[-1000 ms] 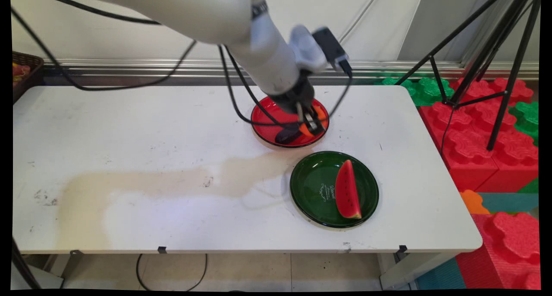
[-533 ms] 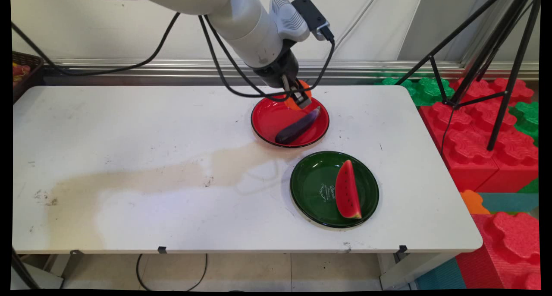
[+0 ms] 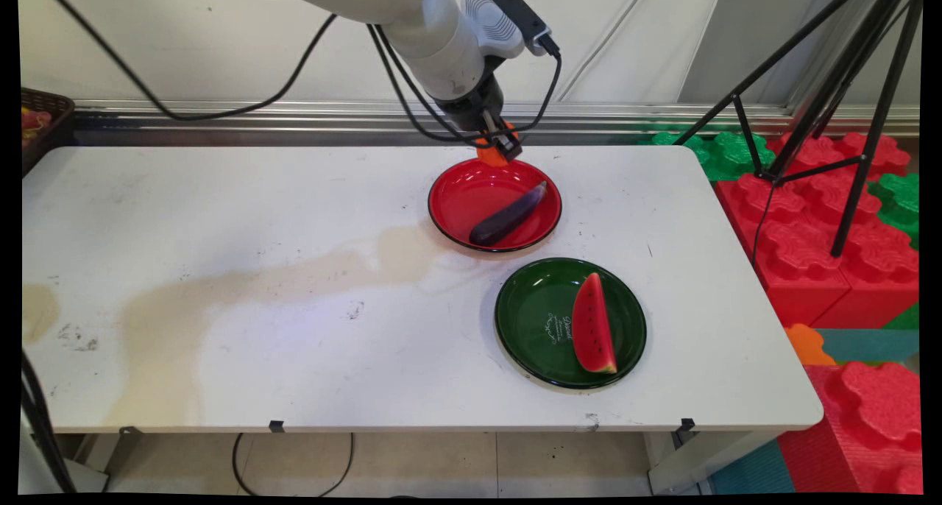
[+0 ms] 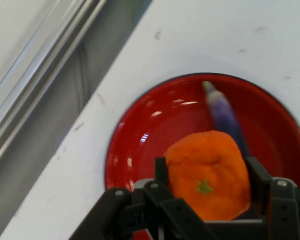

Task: Place the picked object on the red plate

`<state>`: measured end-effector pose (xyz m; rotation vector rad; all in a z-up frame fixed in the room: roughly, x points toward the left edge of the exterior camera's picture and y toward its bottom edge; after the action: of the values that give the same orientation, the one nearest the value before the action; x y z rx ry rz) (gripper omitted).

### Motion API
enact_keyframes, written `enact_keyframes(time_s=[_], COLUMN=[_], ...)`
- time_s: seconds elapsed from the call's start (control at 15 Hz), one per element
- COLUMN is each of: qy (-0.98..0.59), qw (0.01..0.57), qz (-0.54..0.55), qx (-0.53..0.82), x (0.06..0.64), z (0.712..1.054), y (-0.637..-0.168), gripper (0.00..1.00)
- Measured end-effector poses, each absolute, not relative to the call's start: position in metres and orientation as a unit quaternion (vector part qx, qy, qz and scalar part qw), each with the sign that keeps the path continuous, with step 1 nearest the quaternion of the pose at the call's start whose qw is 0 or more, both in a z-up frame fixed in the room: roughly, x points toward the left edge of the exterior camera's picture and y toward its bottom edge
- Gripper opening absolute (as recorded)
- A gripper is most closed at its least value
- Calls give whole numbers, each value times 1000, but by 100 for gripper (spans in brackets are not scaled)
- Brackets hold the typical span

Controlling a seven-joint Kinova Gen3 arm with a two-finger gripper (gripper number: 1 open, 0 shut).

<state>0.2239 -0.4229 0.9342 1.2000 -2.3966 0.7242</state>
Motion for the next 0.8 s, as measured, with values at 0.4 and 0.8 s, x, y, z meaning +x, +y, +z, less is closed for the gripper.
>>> enact_keyframes(time_s=[0.4, 0.8], qy=[-849, -861], qw=[157, 134], qz=[250, 226], qx=[437, 435], x=[238, 251], z=[900, 862], y=[-467, -499], gripper=[0, 0])
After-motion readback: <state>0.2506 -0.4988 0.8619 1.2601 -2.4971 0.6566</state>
